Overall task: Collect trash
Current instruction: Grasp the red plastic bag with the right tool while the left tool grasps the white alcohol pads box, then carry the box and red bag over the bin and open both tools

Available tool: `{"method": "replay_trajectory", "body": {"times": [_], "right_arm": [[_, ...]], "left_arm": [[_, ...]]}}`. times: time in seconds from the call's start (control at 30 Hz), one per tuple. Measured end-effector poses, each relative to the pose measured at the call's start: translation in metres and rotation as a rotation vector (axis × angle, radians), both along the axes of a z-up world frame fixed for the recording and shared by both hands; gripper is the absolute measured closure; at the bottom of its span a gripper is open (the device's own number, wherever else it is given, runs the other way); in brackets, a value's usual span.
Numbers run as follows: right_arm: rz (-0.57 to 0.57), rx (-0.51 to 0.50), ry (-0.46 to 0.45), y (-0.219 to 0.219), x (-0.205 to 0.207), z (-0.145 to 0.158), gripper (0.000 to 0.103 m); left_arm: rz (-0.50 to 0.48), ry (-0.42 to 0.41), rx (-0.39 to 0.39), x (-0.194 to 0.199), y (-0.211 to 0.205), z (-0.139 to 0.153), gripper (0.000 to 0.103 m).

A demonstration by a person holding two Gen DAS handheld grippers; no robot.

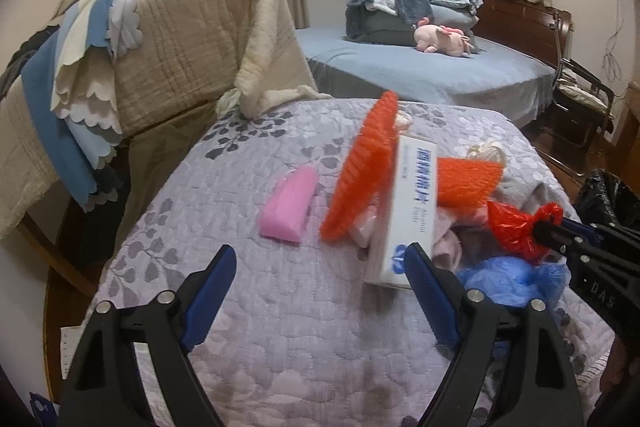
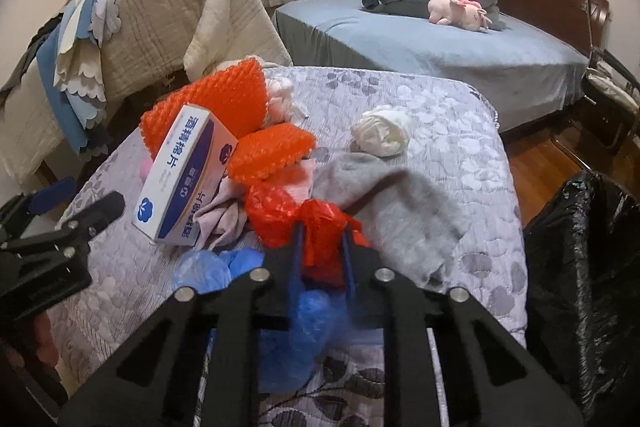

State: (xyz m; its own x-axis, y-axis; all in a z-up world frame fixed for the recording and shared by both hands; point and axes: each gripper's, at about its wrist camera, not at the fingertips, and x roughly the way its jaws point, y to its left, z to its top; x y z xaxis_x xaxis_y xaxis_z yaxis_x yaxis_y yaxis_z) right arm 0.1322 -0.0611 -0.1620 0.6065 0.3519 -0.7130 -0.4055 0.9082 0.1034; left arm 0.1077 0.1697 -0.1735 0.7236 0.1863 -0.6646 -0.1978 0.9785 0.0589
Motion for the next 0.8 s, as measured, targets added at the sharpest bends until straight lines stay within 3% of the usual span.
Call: {"method": "replay_trajectory", "body": {"times": [0.27, 0.37, 0.5, 0.8], "right_arm": [[-0.039, 0.029, -0.029, -0.020, -0.003, 0.015, 0.097], [-0.047, 0.036, -0.031, -0.026, -0.002, 0.018, 0.097], [-0.047, 0.039, -0.034, -0.028, -0.004, 0.020, 0.097], [-0.048, 0.061, -0.062, -0.033, -0.010, 0.037, 0.097]], "left_arm": [[-0.082, 0.018, -0.028, 0.012, -0.022, -0.007, 0.031], [-0.099, 0.052, -0.043, 0.022, -0.026, -0.015, 0.043], [-0.109, 0.085, -0.071, 0.030, -0.026, -0.024, 0.071], [-0.126, 0.034, -0.089, 0.015, -0.023, 0.003, 0.073]]}}
